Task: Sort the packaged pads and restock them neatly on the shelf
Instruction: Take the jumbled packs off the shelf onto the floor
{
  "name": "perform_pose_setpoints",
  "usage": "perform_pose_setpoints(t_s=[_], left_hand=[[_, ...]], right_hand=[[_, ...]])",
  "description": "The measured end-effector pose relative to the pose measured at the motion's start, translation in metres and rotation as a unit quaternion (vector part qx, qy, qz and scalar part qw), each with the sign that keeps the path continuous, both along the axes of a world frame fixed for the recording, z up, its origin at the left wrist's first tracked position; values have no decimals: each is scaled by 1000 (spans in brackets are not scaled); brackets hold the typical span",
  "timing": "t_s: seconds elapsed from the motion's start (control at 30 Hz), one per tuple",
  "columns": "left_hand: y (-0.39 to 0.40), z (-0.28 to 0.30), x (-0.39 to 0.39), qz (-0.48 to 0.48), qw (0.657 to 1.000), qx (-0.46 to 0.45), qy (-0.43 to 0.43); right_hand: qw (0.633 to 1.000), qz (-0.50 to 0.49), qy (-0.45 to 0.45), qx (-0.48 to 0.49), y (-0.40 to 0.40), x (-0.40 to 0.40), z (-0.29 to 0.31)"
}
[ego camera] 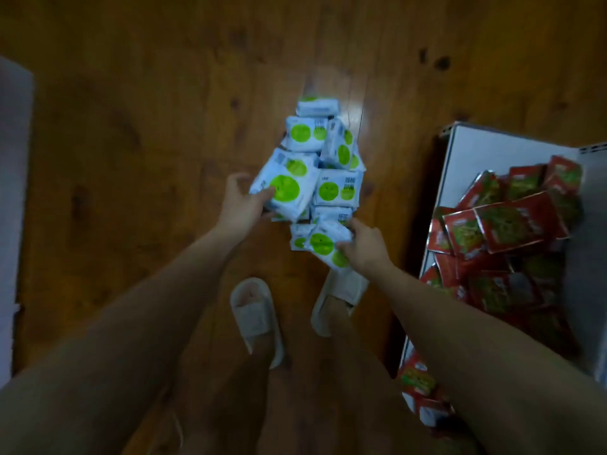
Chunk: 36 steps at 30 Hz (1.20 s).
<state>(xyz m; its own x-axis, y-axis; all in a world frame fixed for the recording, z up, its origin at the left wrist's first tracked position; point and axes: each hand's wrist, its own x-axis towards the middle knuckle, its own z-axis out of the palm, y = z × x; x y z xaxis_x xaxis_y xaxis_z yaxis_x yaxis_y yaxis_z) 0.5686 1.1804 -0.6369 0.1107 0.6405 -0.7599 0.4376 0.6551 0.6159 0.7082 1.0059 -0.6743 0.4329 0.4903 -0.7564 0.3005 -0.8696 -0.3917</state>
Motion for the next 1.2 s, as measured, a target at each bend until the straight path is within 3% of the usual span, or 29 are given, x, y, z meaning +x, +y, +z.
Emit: perform_pose_setpoints(t_s=[0.17,0.37,0.47,0.57,0.63,0.8,0.9,1.03,1.2], left_hand=[[10,-111,43,34,999,-38,-15],[19,-171,75,30,998,-43,-30],[16,-178,76,-67,998,3,19],[7,-172,63,-218,967,63,114],[6,-166,56,-265,949,77,151],[17,-117,58,-339,915,64,207],[21,-62,62,-395,892,49,216],[15,57,73,-473,858,23,200],[-17,209,72,-544,812,61,202]], right_hand=[[999,39,-12,6,25,16,-108],[998,53,10,28,33,20,-166],[997,34,-25,61,34,27,-171],[996,25,-40,70,31,30,-160],[996,21,-43,75,32,35,-151],[996,-17,-46,81,48,60,-106],[1000,4,4,18,64,71,-50],[989,98,81,-69,79,77,66],[996,66,51,-22,55,58,214]])
